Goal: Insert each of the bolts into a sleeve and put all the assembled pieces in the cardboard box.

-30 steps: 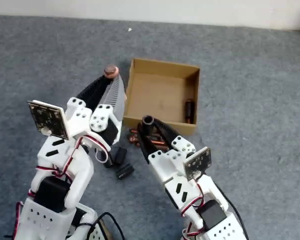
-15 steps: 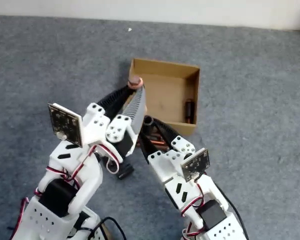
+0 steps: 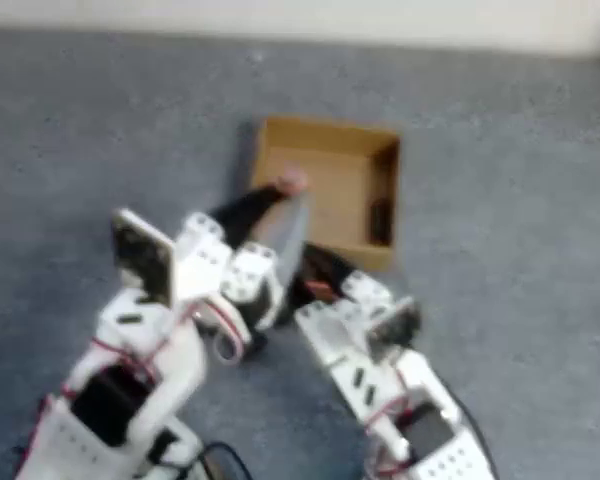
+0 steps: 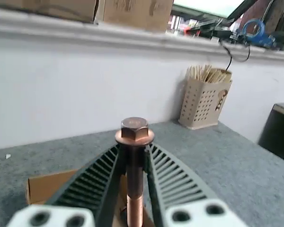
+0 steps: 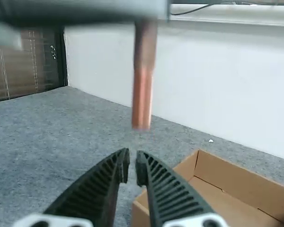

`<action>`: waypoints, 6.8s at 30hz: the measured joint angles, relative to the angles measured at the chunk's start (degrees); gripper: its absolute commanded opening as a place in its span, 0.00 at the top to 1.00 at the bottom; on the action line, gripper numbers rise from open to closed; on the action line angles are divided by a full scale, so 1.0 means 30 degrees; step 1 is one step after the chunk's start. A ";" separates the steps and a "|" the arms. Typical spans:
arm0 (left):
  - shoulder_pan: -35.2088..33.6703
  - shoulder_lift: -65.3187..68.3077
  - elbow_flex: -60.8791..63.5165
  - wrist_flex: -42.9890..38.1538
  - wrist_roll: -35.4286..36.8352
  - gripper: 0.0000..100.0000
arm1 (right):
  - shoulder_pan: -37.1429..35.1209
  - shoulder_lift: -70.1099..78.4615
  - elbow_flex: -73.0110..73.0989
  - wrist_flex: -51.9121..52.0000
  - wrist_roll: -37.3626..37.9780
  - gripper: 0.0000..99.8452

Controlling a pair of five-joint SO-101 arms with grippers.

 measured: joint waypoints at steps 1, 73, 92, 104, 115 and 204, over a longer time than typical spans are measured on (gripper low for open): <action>0.0000 0.0000 -0.0322 0.0029 0.0000 0.99 | 0.0000 0.0000 0.0000 0.0000 0.0000 1.00; -1.8315 -0.9582 0.9729 0.6447 0.1436 0.99 | -0.4190 3.5956 -2.1392 1.2864 -1.3099 0.90; -1.8315 -0.9582 0.9729 0.6447 0.1436 0.99 | -0.3985 3.0711 -2.0513 1.2835 -0.9553 1.00; -1.6498 -0.9582 0.9524 0.6183 0.1495 0.99 | -0.1172 1.9487 -1.4740 1.1282 -0.5480 1.00; -0.8352 -0.9582 0.5304 0.6125 0.0645 0.99 | -0.0264 1.1077 -0.5744 0.3780 -0.1026 1.00; -0.0410 -0.1055 0.1612 0.6242 -0.0527 0.78 | 0.0821 0.0264 0.0117 -0.0029 0.1260 1.00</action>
